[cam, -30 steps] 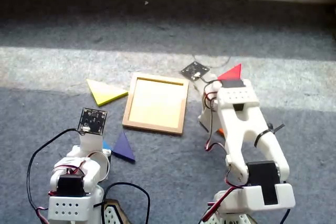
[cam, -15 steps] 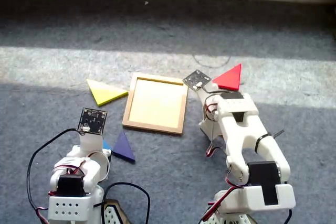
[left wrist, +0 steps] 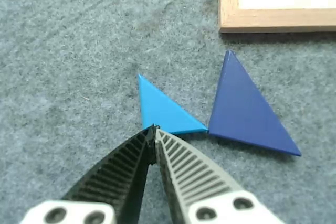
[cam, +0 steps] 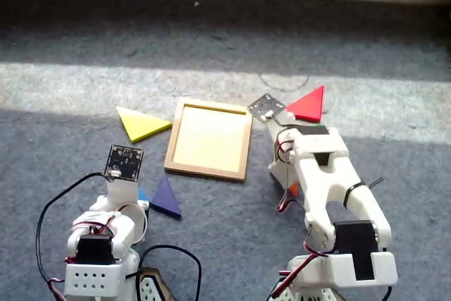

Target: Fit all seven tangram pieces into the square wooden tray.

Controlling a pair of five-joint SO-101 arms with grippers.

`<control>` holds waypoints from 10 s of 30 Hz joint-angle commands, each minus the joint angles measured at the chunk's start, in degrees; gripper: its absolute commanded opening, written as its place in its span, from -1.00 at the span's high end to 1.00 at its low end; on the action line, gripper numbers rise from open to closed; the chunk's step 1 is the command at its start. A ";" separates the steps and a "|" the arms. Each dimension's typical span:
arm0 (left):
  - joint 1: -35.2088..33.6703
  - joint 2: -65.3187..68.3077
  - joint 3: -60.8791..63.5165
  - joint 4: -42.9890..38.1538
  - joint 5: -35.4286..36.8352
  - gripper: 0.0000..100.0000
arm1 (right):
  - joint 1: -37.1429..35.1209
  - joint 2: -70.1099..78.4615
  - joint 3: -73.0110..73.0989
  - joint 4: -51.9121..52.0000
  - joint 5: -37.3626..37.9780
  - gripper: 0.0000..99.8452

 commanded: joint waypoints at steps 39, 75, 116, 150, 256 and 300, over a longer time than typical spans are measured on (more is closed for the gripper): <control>0.75 -2.33 1.10 0.35 -0.18 0.99 | -25.89 11.91 -26.42 -1.80 6.86 0.93; 0.75 -2.33 1.10 0.35 -0.18 0.99 | -20.70 12.09 -26.24 -8.04 -13.54 0.99; 0.75 -2.33 1.10 0.35 -0.18 0.99 | -19.38 8.92 -29.23 4.00 -23.82 0.99; 0.75 -2.33 1.10 0.35 -0.18 0.99 | -27.74 16.31 -24.75 -2.68 -25.67 0.99; 0.75 -2.33 1.10 0.35 -0.18 0.99 | 8.22 26.68 -47.87 14.64 -29.36 0.55; 0.75 -2.33 1.10 0.35 -0.18 0.99 | 5.93 24.31 -55.08 25.54 -25.58 0.90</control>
